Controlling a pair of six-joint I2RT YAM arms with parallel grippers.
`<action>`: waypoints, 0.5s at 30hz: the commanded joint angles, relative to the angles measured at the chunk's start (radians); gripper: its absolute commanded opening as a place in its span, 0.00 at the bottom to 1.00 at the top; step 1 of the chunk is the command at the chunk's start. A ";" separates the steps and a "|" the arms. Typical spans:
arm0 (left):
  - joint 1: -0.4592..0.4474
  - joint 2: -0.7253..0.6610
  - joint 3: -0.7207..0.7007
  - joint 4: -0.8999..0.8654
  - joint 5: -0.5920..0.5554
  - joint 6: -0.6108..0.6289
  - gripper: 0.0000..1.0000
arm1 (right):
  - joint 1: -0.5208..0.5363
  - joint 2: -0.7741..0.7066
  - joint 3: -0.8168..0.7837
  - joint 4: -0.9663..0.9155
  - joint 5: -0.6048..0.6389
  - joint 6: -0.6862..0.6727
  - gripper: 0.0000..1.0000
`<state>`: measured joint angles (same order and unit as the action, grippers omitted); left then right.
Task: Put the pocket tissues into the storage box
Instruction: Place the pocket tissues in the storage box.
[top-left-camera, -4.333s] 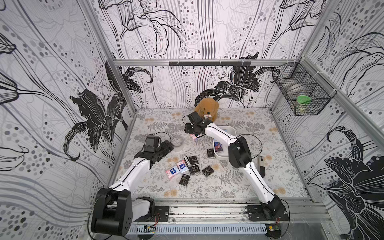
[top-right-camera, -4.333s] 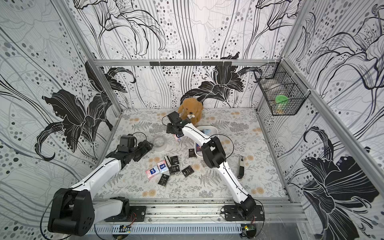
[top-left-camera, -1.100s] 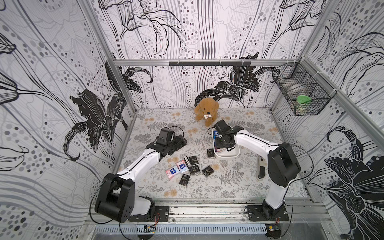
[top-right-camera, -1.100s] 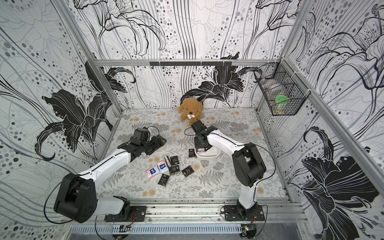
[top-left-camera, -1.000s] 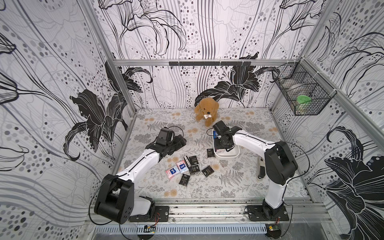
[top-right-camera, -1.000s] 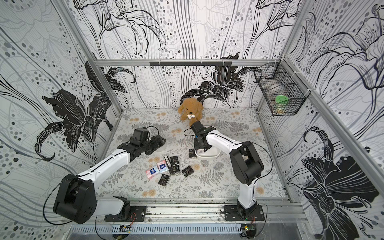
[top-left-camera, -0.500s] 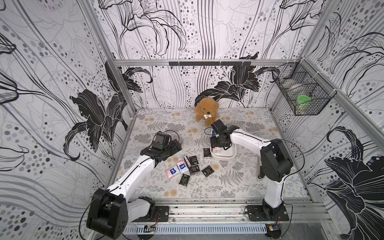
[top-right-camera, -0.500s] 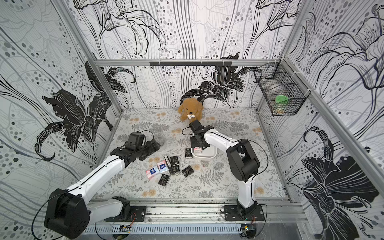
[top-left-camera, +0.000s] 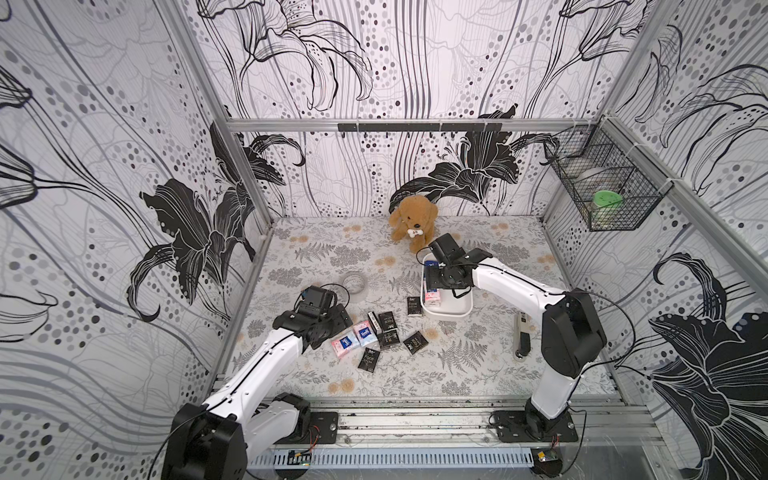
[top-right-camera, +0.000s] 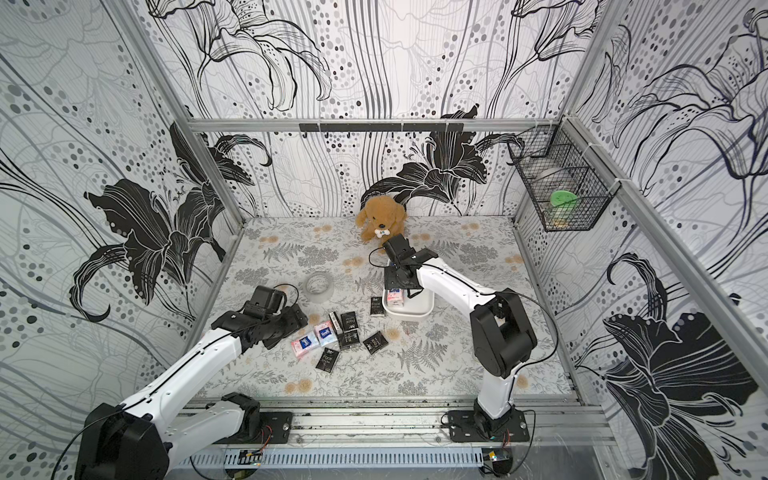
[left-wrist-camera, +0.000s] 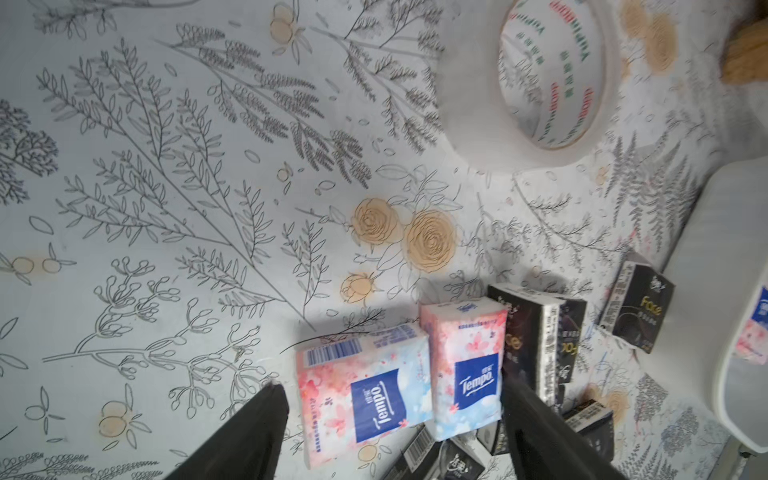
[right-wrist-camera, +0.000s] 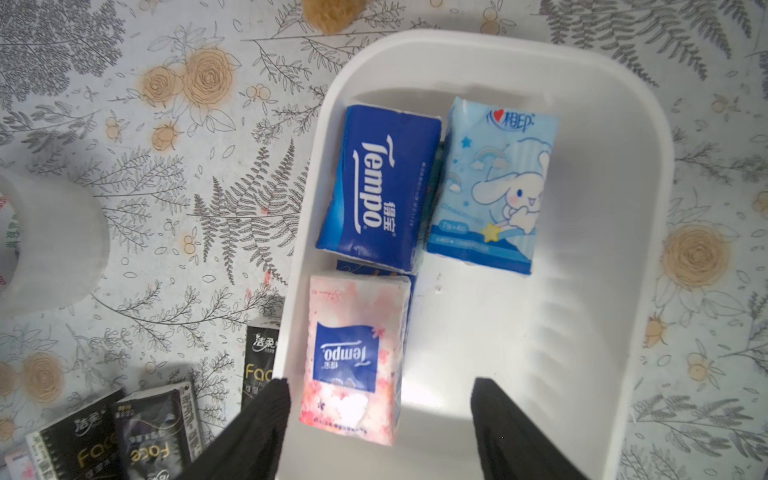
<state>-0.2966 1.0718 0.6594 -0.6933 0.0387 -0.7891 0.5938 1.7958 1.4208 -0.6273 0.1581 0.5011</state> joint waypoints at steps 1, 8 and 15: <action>-0.006 -0.006 -0.039 -0.004 0.014 -0.002 0.83 | -0.008 -0.035 -0.024 -0.024 0.011 0.036 0.75; -0.006 0.063 -0.031 0.225 0.052 0.026 0.86 | -0.009 -0.043 -0.029 -0.015 -0.011 0.040 0.75; -0.006 0.156 -0.034 0.272 0.131 0.087 0.87 | -0.010 -0.062 -0.034 -0.025 0.002 0.034 0.75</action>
<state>-0.3004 1.2156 0.6155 -0.4751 0.1257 -0.7406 0.5884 1.7805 1.3956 -0.6277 0.1509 0.5236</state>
